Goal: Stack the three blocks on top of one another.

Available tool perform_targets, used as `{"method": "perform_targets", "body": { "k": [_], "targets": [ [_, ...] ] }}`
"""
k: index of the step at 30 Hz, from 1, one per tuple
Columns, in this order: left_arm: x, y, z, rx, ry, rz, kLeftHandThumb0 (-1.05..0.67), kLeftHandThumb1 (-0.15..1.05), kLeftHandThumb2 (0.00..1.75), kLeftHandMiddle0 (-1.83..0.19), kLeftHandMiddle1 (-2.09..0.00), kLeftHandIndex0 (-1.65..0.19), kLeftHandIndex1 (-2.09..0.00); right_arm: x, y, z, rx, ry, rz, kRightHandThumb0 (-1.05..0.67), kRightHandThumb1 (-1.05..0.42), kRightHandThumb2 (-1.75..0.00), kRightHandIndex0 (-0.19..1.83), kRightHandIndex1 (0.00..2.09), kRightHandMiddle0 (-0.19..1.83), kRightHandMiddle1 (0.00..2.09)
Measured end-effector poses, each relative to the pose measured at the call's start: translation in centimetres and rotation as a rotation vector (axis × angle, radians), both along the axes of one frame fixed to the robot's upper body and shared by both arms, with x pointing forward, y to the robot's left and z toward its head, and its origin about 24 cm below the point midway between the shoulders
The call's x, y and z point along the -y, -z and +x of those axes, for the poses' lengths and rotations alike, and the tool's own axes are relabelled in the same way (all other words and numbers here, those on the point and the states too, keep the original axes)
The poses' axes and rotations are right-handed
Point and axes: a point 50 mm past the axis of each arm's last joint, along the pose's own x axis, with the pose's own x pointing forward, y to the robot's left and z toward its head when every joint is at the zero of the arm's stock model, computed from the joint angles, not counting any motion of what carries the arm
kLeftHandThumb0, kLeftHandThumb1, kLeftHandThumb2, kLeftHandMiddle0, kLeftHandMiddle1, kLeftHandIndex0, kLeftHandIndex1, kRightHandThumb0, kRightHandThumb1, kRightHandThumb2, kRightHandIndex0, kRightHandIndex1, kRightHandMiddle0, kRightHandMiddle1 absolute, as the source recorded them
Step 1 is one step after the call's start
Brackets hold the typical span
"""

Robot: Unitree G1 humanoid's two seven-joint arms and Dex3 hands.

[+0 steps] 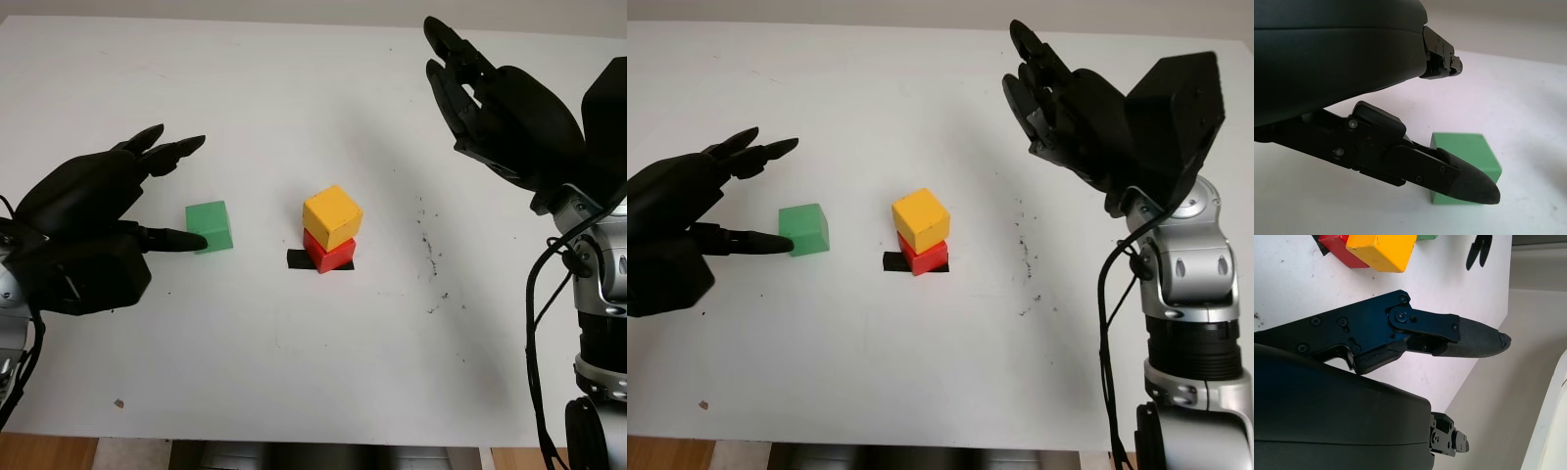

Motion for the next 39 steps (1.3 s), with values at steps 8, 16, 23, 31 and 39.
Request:
{"method": "perform_targets", "body": {
  "k": [8, 16, 23, 31, 39],
  "targets": [
    [0.2, 1.1, 0.2, -0.042, 0.004, -0.003, -1.01, 1.05, 0.12, 0.15, -0.05, -0.10, -0.05, -0.1, 0.1, 0.0, -0.004, 0.004, -0.002, -0.76, -1.05, -0.64, -0.19, 0.00, -0.19, 0.04],
    [0.5, 1.7, 0.4, -0.023, 0.003, 0.054, -0.98, 1.05, 0.12, 0.16, -0.05, -0.09, -0.05, -0.1, 0.3, 0.0, -0.008, 0.011, 0.001, -0.75, -1.05, -0.64, -0.19, 0.00, -0.19, 0.04],
    [0.9, 2.3, 0.5, 0.036, -0.010, 0.040, -0.90, 1.05, 0.10, 0.07, -0.08, -0.28, -0.13, -0.1, 0.6, 0.0, -0.017, 0.009, 0.001, -0.75, -1.05, -0.64, -0.19, 0.00, -0.19, 0.03],
    [1.2, 3.1, 0.7, 0.048, -0.013, 0.092, -0.84, 1.04, 0.06, 0.01, -0.07, -0.39, -0.17, -0.1, 0.9, -0.2, -0.021, 0.006, 0.000, -0.76, -1.05, -0.61, -0.19, 0.00, -0.18, 0.05],
    [1.2, 3.5, 0.8, 0.073, -0.024, 0.145, -0.81, 1.03, 0.05, -0.06, -0.08, -0.50, -0.25, -0.2, 0.7, -0.4, -0.014, 0.002, -0.002, -0.75, -1.05, -0.62, -0.19, 0.00, -0.18, 0.04]
  ]
}}
